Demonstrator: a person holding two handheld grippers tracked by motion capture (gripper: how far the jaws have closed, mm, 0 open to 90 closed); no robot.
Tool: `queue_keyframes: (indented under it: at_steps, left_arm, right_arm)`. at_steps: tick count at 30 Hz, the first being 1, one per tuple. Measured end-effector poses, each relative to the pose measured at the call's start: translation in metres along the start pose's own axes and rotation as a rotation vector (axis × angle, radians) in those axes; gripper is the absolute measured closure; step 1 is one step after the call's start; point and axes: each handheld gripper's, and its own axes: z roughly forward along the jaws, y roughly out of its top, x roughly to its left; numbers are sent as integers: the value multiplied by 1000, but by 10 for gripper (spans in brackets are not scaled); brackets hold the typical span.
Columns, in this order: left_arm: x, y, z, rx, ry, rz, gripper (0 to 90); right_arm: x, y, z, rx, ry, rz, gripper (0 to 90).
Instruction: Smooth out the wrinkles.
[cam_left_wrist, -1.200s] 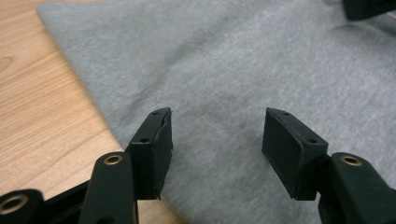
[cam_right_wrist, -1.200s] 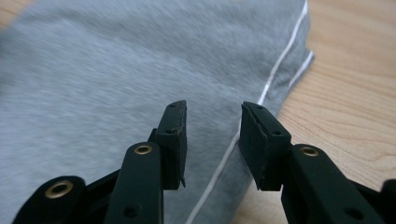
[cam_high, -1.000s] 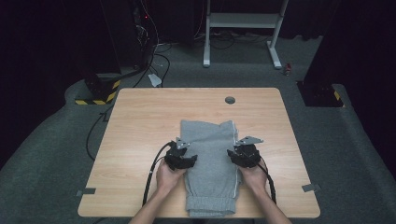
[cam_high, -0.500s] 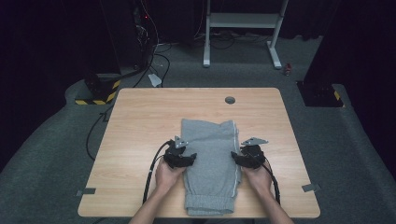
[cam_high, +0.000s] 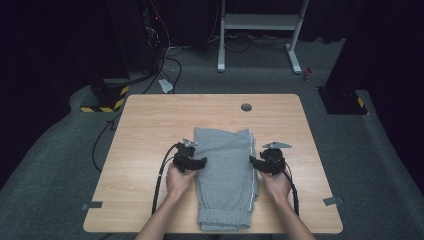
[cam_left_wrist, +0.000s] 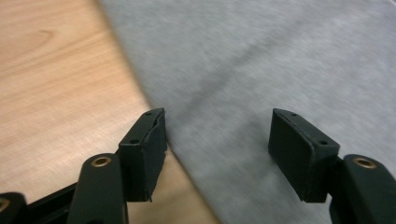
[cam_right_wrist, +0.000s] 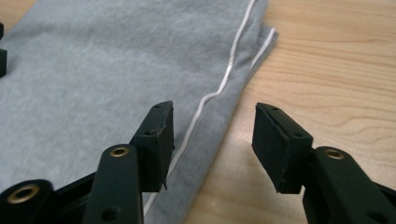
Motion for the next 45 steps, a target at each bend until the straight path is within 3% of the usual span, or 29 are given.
queue_keyframes:
  at_steps: [2,7,12,16,20,25,28,45]
  left_arm:
    - [3,6,4,20,1,-11,335]
    - [9,9,9,-13,11,-60,314]
    - [8,18,15,18,25,-37,277]
    - [5,18,18,3,43,-24,274]
    - [3,22,20,25,63,12,274]
    - [2,27,24,37,77,15,277]
    - [1,27,25,34,83,24,292]
    - [-4,28,24,34,82,53,459]
  right_arm:
    - [-2,3,3,-1,-8,15,458]
    - [-1,8,9,9,-20,39,450]
    - [-4,14,19,13,-31,70,439]
    - [-1,18,27,34,-48,81,435]
    - [3,21,33,37,-91,49,440]
    - [8,27,37,79,-106,-2,440]
    - [10,28,39,77,-114,-14,458]
    - [13,30,40,72,-83,-66,622]
